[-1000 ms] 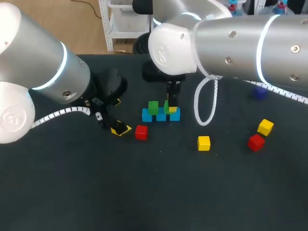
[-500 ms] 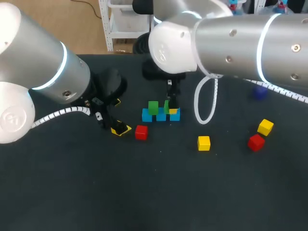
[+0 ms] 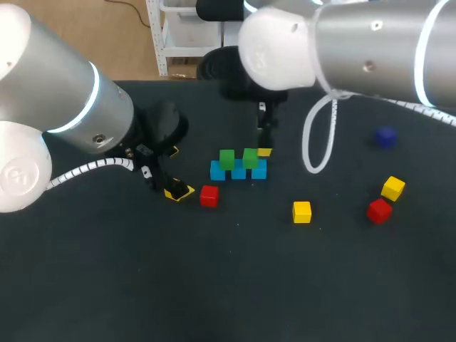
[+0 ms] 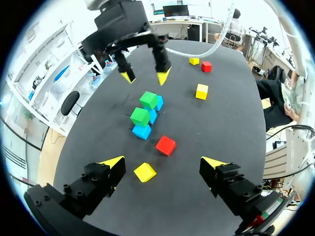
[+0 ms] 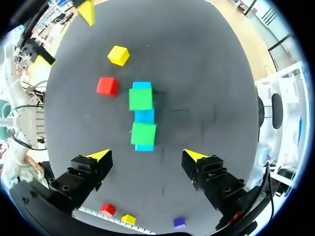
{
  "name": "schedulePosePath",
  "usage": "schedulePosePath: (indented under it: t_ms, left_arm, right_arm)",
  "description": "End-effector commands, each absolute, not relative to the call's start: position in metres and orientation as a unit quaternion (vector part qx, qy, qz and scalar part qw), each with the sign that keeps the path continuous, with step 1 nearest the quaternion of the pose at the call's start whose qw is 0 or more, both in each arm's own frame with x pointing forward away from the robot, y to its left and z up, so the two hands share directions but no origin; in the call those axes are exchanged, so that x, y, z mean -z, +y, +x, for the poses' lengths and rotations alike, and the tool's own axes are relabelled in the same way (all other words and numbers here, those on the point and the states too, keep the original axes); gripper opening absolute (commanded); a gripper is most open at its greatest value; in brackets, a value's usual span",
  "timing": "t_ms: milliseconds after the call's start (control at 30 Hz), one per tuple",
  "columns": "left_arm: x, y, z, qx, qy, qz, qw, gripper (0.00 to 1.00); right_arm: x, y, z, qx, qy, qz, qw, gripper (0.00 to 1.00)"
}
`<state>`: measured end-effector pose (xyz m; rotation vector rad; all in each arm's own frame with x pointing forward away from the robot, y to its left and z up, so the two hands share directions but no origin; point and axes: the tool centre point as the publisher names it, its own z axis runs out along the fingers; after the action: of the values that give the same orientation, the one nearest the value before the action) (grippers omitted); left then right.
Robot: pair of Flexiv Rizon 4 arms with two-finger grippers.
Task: Place the blue cubes, place green cubes on the blue cubes, place the yellow cubes on the green cubes, then place the red cubes on the yellow cubes, and place purple cube on the red cubes.
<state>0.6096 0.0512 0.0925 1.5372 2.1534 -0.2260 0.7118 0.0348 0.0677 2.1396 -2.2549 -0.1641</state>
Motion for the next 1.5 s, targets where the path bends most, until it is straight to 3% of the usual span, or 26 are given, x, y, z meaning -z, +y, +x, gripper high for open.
schedulePosePath:
  t_ms: [33, 300, 533, 667, 700, 1500]
  left_arm:
    - [-0.093, 0.051, 0.610, 0.082, 0.788, 0.562, 0.240, 1.00]
    - [-0.093, 0.051, 0.610, 0.082, 0.788, 0.562, 0.240, 1.00]
    - [-0.093, 0.051, 0.610, 0.082, 0.788, 0.562, 0.240, 1.00]
    - [-0.093, 0.051, 0.610, 0.082, 0.788, 0.562, 0.240, 1.00]
    - [-0.093, 0.051, 0.610, 0.082, 0.788, 0.562, 0.240, 1.00]
    - [-0.093, 0.051, 0.610, 0.082, 0.788, 0.562, 0.240, 1.00]
  right_arm:
    - [-0.076, 0.018, 0.686, 0.046, -0.729, 0.683, -0.021, 0.91]
    - [-0.081, 0.006, 0.653, 0.058, -0.729, 0.681, -0.028, 0.94]
    - [-0.080, -0.003, 0.622, 0.053, -0.723, 0.688, -0.022, 0.90]
    - [-0.079, -0.012, 0.610, 0.042, -0.713, 0.700, -0.012, 0.93]
    - [-0.079, -0.013, 0.608, 0.043, -0.709, 0.704, -0.011, 0.99]
    - [-0.081, -0.016, 0.605, 0.056, -0.690, 0.721, -0.025, 1.00]
